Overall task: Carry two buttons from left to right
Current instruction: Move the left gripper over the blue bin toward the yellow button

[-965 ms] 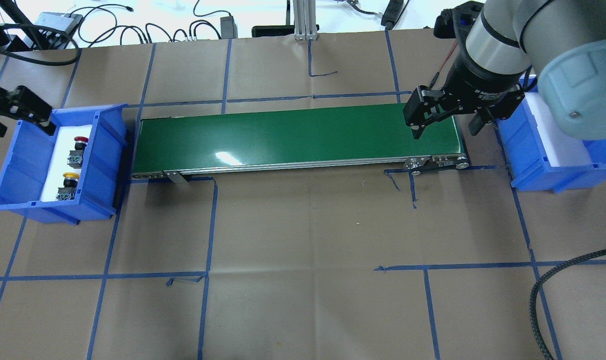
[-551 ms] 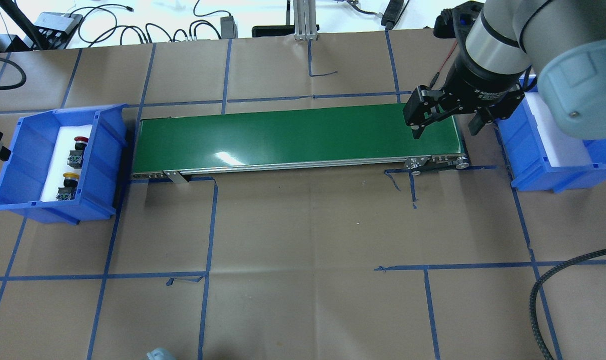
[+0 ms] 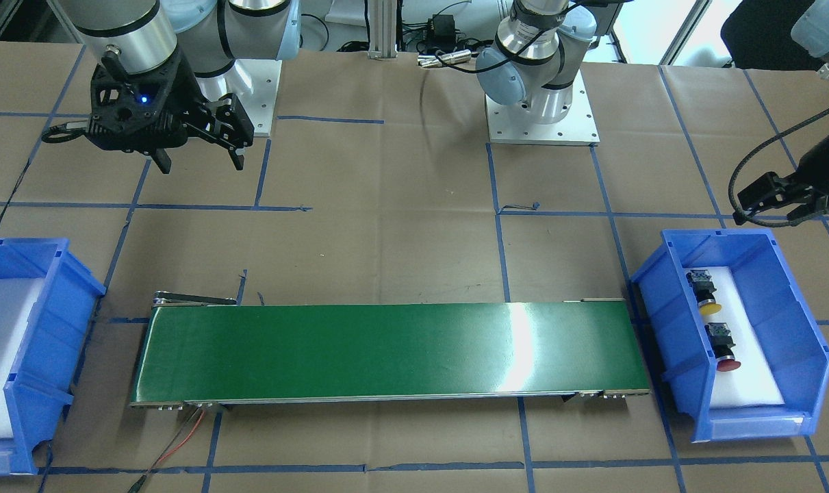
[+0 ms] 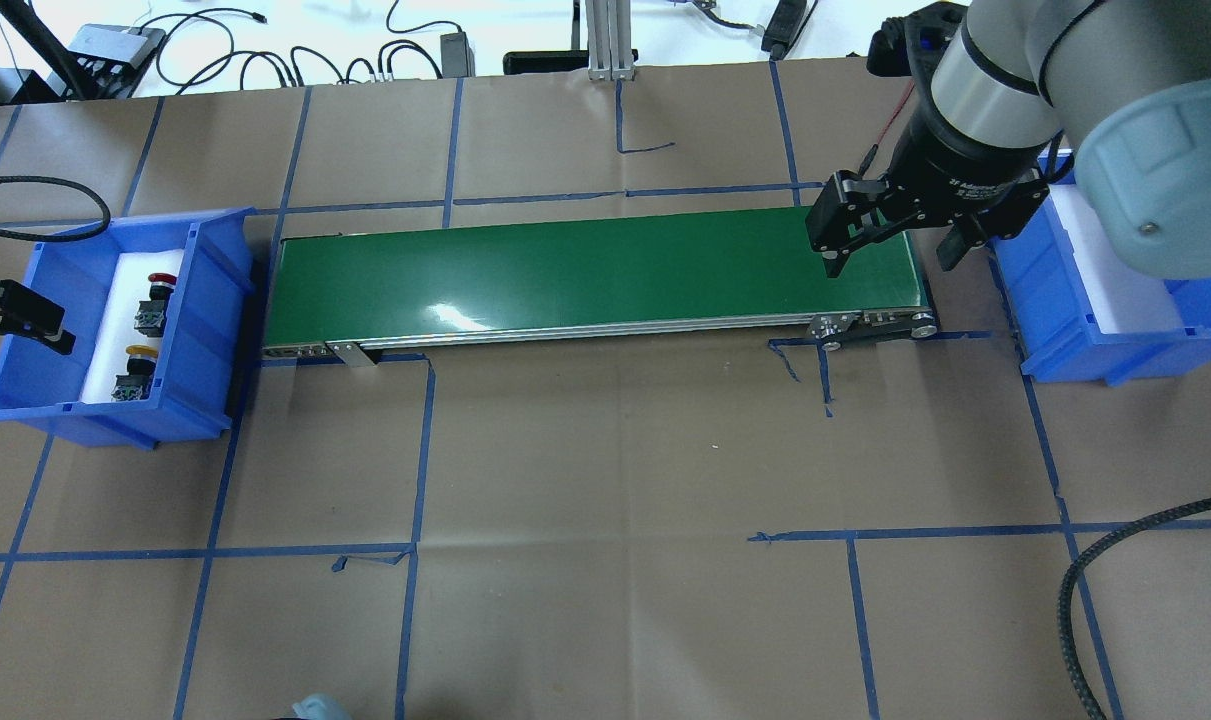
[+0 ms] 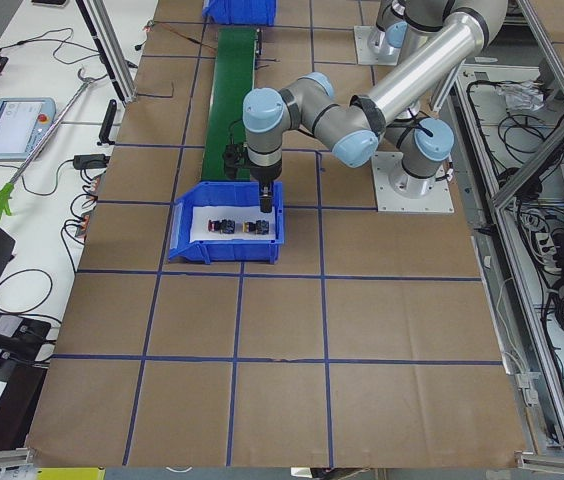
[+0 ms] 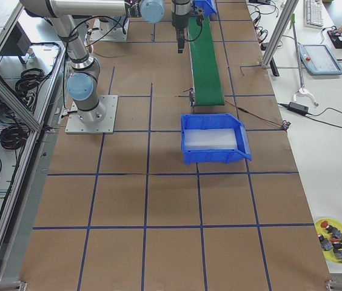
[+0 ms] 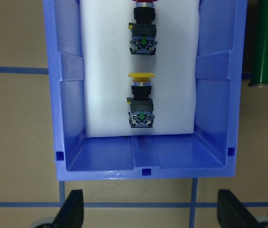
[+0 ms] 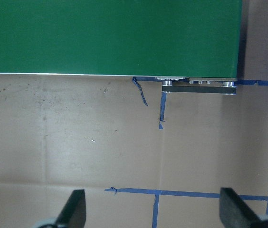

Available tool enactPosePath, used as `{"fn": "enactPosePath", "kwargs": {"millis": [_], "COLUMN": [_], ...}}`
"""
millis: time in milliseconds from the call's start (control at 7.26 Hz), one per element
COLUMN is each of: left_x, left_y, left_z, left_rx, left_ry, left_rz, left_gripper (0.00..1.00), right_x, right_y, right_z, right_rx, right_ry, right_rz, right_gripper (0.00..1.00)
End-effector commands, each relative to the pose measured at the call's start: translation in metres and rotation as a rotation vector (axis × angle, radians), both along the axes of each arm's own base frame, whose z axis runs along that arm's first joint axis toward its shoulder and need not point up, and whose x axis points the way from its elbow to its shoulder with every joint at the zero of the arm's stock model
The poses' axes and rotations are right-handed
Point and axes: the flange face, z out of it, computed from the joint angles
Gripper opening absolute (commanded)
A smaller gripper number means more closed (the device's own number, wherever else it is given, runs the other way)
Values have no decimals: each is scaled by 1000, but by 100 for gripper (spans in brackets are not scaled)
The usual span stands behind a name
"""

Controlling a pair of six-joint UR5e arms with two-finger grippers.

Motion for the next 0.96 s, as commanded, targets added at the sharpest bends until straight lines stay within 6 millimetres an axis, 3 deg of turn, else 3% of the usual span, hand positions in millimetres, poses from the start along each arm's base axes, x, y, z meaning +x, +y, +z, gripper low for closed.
{"fn": "enactPosePath", "kwargs": {"millis": [0, 276, 689, 827], "left_x": [0, 4, 0, 0], "left_y": [-6, -17, -14, -13], "left_z": [-51, -87, -124, -127], "left_rx": [-23, -3, -25, -22], "left_ry": [-14, 2, 13, 16], "left_rz": [-8, -14, -13, -12], "left_gripper": [100, 100, 100, 100], "right_x": [0, 0, 1, 1], "right_y": [0, 0, -7, -10], "right_z": [0, 0, -5, -9], "right_rx": [-1, -1, -11, 3], "right_ry": [0, 0, -2, -3], "right_rz": [1, 1, 3, 3], "right_gripper": [100, 100, 100, 100]}}
